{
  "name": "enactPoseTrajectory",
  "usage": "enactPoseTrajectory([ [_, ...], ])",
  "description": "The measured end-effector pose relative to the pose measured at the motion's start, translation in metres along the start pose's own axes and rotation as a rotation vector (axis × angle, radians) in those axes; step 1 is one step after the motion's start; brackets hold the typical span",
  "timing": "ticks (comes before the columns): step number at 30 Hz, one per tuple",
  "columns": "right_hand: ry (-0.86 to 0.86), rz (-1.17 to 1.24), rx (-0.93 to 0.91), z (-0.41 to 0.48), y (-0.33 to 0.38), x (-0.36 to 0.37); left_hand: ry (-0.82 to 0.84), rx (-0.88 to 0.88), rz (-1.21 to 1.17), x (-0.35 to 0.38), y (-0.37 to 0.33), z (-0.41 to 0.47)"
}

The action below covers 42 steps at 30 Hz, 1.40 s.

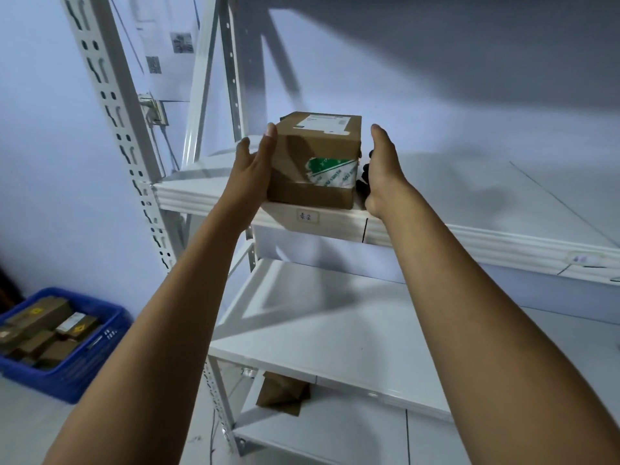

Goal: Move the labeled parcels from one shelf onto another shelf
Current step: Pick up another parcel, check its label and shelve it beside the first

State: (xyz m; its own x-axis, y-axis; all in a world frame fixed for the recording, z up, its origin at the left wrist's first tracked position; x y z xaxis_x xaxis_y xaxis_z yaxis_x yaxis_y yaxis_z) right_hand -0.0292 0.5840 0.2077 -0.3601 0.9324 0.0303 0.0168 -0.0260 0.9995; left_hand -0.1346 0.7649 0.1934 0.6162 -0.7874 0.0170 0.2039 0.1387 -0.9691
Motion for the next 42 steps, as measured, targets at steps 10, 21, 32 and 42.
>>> enactPoseTrajectory([
  [10,-0.201,-0.203,-0.314,-0.033,-0.005,-0.096,-0.127,0.789,-0.147,0.089,-0.027,-0.092],
  [21,-0.567,-0.237,-0.421,-0.169,-0.021,-0.373,0.705,0.376,-0.259,0.368,-0.009,-0.208],
  [32,-0.785,-0.226,-0.186,-0.256,-0.090,-0.649,0.975,0.213,-0.134,0.619,0.027,-0.342],
  [42,-0.797,-0.228,0.200,-0.233,-0.184,-0.815,0.759,-0.056,0.193,0.776,0.119,-0.372],
])
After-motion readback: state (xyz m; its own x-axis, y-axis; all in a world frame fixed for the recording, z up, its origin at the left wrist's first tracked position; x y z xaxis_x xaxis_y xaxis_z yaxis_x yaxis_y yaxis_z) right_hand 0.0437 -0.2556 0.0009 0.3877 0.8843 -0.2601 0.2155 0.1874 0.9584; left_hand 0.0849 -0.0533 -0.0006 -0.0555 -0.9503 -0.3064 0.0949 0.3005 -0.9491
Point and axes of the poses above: each hand's wrist, its own z-axis towards the middle knuckle, its own x-axis out of the palm, y = z × x, the point moved 6 cm from there along z, towards the middle knuckle, and after that the axes turned 4 degrees about -z, right-handed, at the moved point
